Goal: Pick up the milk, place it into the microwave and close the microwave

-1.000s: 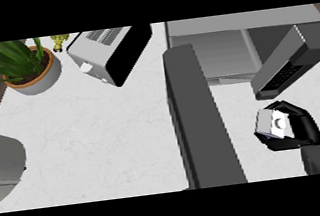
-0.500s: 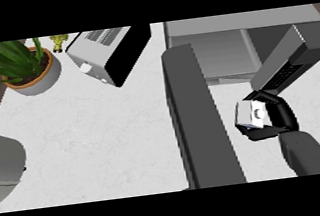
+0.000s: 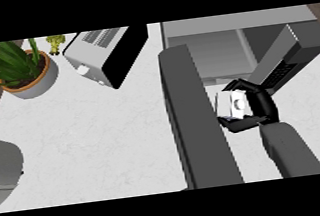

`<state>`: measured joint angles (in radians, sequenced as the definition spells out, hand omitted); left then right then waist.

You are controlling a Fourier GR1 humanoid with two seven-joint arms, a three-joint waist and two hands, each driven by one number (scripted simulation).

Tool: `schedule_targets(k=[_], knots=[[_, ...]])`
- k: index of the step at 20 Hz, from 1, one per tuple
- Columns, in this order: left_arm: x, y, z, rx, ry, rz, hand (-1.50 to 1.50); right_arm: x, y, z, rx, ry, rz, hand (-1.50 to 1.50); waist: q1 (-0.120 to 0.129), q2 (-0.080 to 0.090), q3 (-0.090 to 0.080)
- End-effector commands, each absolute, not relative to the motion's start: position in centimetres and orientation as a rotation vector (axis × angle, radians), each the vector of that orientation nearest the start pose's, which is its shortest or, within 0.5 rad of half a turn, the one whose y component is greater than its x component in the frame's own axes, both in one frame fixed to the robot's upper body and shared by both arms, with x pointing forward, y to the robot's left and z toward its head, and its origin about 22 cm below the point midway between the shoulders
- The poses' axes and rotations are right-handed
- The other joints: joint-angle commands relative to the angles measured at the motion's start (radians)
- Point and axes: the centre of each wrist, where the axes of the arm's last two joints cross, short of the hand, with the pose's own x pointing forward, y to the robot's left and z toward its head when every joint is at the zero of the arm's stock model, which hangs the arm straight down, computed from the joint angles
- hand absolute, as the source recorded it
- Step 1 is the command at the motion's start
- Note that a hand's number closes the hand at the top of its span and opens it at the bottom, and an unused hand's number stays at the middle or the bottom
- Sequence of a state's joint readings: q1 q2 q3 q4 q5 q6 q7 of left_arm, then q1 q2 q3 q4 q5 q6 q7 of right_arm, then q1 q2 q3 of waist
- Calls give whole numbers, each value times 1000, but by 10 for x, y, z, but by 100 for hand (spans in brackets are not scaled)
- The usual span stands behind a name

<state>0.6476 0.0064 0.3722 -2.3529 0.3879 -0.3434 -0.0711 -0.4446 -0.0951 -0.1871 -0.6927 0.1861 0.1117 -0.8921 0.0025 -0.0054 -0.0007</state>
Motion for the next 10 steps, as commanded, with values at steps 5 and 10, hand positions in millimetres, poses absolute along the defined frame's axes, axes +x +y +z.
schedule_targets(k=[5, 10], knots=[[54, 341, 113, 128, -1933, 100, -150, 367, -222, -24, -14, -2010, 295, 150, 14, 4, 1], [57, 332, 99, 115, -1931, 116, -150, 388, -194, 1, -189, -1997, 396, 150, 19, 6, 0]])
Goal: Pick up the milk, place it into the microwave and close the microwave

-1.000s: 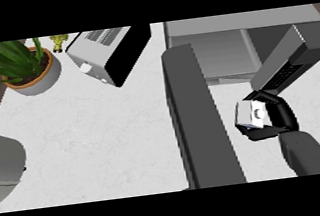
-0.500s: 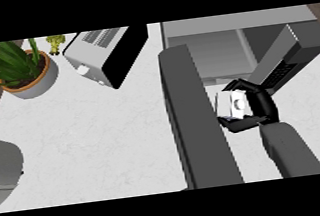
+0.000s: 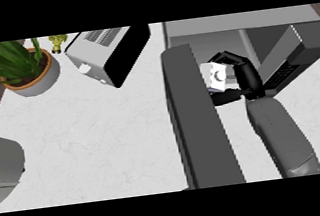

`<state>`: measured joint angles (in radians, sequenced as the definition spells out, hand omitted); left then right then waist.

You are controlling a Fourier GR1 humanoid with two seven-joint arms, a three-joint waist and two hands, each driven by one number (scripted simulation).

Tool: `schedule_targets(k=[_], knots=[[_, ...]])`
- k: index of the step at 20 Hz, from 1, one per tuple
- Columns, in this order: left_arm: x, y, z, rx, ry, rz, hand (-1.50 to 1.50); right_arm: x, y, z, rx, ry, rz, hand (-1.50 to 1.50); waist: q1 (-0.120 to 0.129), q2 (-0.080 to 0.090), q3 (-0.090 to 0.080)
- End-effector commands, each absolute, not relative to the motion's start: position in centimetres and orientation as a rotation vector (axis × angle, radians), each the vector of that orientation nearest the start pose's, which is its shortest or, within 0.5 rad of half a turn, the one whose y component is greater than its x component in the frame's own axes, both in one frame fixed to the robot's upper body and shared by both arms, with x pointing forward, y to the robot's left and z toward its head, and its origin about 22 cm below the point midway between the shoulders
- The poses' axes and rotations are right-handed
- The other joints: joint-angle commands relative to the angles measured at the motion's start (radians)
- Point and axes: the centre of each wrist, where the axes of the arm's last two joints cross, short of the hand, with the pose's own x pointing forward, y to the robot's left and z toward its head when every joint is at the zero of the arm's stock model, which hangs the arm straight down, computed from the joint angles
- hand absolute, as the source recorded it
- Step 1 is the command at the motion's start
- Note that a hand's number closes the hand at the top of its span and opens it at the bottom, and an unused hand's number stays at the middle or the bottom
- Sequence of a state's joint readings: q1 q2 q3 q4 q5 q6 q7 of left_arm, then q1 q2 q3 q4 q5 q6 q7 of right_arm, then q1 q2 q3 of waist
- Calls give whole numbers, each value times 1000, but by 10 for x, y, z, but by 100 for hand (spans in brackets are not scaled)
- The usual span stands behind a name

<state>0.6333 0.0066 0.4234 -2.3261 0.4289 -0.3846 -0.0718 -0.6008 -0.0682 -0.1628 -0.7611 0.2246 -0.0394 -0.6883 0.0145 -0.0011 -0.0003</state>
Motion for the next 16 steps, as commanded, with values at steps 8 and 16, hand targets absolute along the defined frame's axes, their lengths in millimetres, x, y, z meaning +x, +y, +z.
schedule_targets(k=[8, 16], knots=[[83, 340, 97, 94, -1931, 102, -150, 422, -182, 16, -353, -1940, 463, 150, 32, 21, 2], [82, 340, 101, 52, -1950, 63, -150, 437, -195, 31, -502, -1919, 422, 150, 68, 36, 3]])
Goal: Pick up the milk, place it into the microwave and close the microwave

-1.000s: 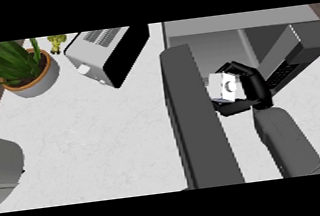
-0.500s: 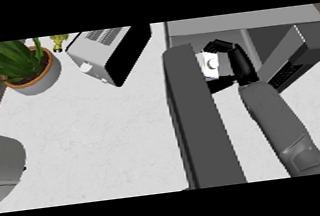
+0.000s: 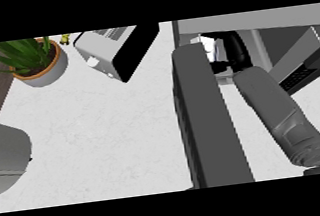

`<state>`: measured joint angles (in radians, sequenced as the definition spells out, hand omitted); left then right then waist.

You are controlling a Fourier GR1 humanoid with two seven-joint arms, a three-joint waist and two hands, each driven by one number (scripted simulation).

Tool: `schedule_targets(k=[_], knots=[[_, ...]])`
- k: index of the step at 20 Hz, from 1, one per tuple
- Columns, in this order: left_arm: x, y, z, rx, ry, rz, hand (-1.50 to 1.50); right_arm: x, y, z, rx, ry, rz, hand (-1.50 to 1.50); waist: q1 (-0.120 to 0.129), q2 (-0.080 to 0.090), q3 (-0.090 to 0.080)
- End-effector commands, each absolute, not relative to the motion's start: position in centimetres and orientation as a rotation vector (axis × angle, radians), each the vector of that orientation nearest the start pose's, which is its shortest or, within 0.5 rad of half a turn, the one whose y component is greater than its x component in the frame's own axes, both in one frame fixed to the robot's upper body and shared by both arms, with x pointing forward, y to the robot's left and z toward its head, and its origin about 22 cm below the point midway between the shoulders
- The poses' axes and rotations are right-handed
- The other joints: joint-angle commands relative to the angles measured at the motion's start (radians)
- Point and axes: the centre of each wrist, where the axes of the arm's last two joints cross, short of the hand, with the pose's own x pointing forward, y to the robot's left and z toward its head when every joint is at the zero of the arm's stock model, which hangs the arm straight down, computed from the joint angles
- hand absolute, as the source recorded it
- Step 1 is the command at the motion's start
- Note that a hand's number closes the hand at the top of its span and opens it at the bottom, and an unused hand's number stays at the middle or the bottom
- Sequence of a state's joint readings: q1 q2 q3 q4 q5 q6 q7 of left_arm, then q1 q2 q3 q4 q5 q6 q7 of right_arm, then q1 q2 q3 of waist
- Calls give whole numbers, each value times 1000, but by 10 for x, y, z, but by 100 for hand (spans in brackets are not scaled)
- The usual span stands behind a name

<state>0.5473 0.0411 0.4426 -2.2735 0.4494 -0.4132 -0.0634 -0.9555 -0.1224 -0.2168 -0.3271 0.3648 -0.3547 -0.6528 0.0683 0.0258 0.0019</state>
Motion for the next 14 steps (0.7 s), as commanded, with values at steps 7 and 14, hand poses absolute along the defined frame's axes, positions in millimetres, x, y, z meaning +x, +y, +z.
schedule_targets(k=[7, 14], knots=[[85, 339, 101, 49, -1964, 61, -150, 436, -214, 29, -794, -1969, 440, 150, 44, 27, 2], [97, 338, 95, 10, -1955, 24, -150, 443, -230, 45, -943, -1955, 514, 150, 62, 37, 1]])
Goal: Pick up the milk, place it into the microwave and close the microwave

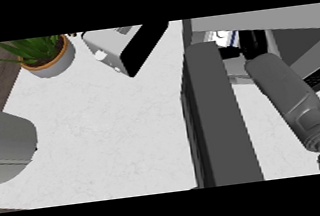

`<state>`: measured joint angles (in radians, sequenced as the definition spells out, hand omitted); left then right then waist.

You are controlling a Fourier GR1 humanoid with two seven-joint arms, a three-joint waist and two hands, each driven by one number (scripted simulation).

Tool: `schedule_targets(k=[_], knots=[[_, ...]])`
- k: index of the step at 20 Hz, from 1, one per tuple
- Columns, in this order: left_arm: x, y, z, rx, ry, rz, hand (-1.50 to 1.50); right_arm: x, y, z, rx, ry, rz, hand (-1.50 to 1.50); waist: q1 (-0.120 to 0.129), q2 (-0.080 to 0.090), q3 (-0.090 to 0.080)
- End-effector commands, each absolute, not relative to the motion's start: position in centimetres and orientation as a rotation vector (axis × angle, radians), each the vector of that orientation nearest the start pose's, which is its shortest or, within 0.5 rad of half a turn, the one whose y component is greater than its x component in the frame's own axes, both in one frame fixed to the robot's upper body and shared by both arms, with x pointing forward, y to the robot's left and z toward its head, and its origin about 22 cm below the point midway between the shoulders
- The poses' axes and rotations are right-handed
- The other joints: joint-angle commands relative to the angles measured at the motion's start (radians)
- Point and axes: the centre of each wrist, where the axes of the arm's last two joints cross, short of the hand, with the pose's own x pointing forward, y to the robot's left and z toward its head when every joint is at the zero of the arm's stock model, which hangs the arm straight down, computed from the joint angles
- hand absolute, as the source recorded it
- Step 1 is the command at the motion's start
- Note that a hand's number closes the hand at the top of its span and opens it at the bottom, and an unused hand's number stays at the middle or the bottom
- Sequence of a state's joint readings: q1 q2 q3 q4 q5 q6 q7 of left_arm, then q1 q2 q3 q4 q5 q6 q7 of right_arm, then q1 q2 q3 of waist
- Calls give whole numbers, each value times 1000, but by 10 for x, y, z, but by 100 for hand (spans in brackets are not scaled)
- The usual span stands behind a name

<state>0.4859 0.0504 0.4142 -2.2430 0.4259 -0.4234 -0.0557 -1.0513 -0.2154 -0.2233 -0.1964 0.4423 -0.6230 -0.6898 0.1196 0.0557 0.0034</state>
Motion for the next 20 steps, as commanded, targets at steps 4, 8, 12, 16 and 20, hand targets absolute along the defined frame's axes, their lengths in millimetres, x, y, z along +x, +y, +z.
schedule_targets(k=[4, 8, 12, 16, 20], knots=[[103, 335, 94, 13, -1961, 49, -150, 436, -245, 31, -1051, -1847, 518, 150, 17, 18, 1], [102, 338, 94, 31, -1943, 5, -150, 423, -285, 18, -1329, -1590, 415, -150, 23, 26, -4], [108, 339, 96, 61, -1954, -5, -150, 437, -255, 35, -1154, -1802, 536, -150, 31, 21, 5], [111, 337, 93, 28, -1931, -37, -150, 440, -247, 40, -1092, -1840, 566, -150, 35, 16, 4], [117, 335, 89, 4, -1916, -76, -150, 441, -243, 41, -966, -1898, 580, -150, 16, 11, 4]])
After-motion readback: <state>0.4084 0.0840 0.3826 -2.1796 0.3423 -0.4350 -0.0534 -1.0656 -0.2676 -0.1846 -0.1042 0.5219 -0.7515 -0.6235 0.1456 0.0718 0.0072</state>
